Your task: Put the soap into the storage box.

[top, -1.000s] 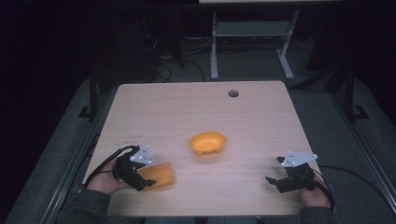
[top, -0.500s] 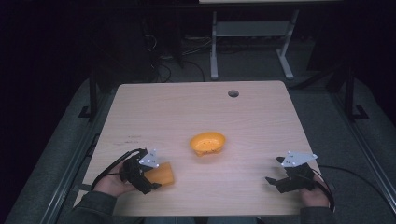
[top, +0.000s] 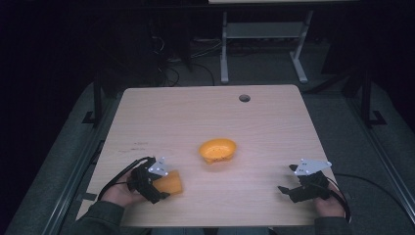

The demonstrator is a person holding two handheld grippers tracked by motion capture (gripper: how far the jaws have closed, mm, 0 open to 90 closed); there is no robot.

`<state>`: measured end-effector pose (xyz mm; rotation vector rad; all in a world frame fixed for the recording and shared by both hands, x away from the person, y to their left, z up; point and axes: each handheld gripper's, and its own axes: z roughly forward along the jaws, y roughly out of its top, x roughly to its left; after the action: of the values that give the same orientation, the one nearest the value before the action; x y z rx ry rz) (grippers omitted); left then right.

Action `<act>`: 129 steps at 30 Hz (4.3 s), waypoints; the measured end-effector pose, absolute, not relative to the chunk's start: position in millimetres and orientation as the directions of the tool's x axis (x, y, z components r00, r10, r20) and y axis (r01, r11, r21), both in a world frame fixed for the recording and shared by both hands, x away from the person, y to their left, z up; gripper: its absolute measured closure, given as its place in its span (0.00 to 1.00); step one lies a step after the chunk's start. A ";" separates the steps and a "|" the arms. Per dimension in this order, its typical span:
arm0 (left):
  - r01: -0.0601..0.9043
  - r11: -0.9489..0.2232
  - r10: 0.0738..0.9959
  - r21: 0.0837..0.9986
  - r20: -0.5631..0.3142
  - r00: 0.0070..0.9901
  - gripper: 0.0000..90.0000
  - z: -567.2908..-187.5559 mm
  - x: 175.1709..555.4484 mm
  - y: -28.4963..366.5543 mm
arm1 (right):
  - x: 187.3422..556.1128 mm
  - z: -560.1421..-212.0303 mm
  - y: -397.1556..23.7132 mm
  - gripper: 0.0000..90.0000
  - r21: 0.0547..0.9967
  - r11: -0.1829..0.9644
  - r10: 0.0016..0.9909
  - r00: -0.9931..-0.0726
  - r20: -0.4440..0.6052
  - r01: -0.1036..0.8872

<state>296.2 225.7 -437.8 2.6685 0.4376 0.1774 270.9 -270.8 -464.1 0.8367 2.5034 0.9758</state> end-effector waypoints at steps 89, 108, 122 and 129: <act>0.158 -0.905 0.212 0.395 0.097 0.972 0.23 -371.2 343.9 164.4 | 265.0 -459.5 -278.8 0.15 0.745 0.540 0.642 -0.764 -0.064 0.392; 0.105 -0.910 0.150 0.400 0.084 0.985 0.23 -357.8 375.5 126.4 | 265.9 -458.9 -282.2 0.15 0.752 0.522 0.656 -0.753 -0.054 0.402; 0.081 -0.903 0.121 0.421 0.070 0.990 0.23 -356.6 394.4 104.8 | 266.6 -458.5 -281.9 0.15 0.749 0.541 0.646 -0.759 -0.079 0.382; 0.058 -0.907 0.092 0.417 0.062 0.994 0.23 -357.4 401.1 87.2 | 265.7 -458.0 -283.1 0.15 0.756 0.529 0.652 -0.754 -0.072 0.385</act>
<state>401.1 87.2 -357.4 2.7094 0.1068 0.1116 265.7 -283.1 -458.0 0.8573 2.4250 1.0735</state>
